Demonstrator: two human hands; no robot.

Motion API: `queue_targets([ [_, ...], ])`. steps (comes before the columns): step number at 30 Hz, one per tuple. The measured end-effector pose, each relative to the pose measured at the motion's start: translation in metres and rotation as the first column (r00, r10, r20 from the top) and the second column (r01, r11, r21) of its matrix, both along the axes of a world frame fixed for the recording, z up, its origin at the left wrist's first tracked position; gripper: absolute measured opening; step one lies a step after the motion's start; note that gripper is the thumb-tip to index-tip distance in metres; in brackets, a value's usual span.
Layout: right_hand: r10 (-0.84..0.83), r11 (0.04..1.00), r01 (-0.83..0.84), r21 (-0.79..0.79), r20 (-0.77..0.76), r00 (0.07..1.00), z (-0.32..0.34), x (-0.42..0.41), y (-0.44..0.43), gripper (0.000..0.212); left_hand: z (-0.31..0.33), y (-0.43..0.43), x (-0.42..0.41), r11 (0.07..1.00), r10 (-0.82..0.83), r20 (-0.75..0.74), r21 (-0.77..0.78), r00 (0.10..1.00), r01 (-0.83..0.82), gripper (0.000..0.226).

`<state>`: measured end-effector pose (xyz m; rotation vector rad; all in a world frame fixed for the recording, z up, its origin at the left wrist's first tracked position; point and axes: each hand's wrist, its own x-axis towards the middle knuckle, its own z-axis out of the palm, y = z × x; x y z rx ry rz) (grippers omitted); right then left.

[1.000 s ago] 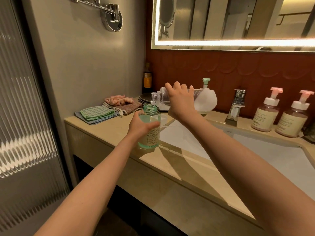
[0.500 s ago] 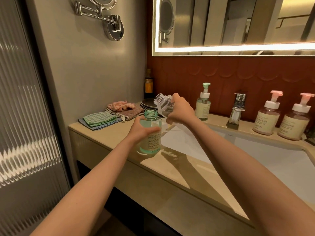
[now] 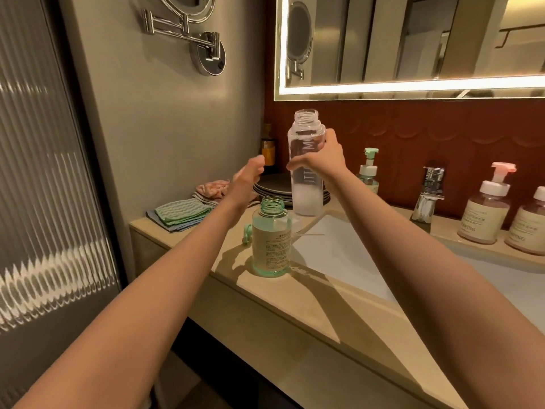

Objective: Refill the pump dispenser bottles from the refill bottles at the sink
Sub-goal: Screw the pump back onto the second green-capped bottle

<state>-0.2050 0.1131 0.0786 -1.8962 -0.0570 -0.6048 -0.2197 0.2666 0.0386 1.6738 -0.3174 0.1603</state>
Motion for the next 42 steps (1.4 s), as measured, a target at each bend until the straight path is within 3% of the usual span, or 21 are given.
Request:
queue_targets([
  [2,0.054,0.998,-0.054,0.009,0.012,0.998,0.007,0.006,0.010,0.071,0.016,-0.003,0.000,1.000,-0.022,0.034,0.017,0.999,0.021,0.076],
  [6,0.133,0.989,-0.133,0.071,0.001,0.991,0.011,0.022,0.035,0.075,0.031,-0.005,0.007,0.999,-0.031,0.117,0.016,0.993,0.030,0.056],
  [10,0.147,0.989,-0.144,0.035,-0.114,0.983,0.009,0.033,0.062,0.081,0.026,0.015,0.022,0.999,0.043,0.091,-0.018,0.995,-0.042,0.055],
  [15,0.179,0.977,-0.202,-0.066,-0.252,0.951,-0.016,0.082,0.096,0.121,0.006,0.052,0.038,0.984,0.144,0.017,-0.113,0.989,-0.142,0.053],
  [19,0.234,0.965,-0.259,-0.044,-0.305,0.923,-0.009,0.055,0.126,0.084,0.001,0.073,0.044,0.952,0.254,-0.011,-0.175,0.967,-0.252,0.039],
  [23,0.270,0.946,-0.317,-0.061,-0.385,0.882,-0.008,0.041,0.144,0.059,-0.008,0.090,0.048,0.932,0.338,-0.060,-0.120,0.939,-0.343,0.035],
  [29,0.211,0.933,-0.316,-0.170,-0.451,0.867,-0.013,0.033,0.152,0.048,-0.023,0.100,0.048,0.939,0.343,-0.084,0.056,0.936,-0.339,0.051],
  [34,0.198,0.943,-0.302,-0.142,-0.490,0.849,-0.016,0.027,0.152,0.047,-0.027,0.098,0.044,0.952,0.300,-0.082,0.083,0.950,-0.293,0.038],
  [42,0.198,0.940,-0.312,-0.138,-0.527,0.827,-0.016,0.022,0.146,0.048,-0.027,0.093,0.041,0.939,0.316,-0.053,0.158,0.947,-0.305,0.055],
])
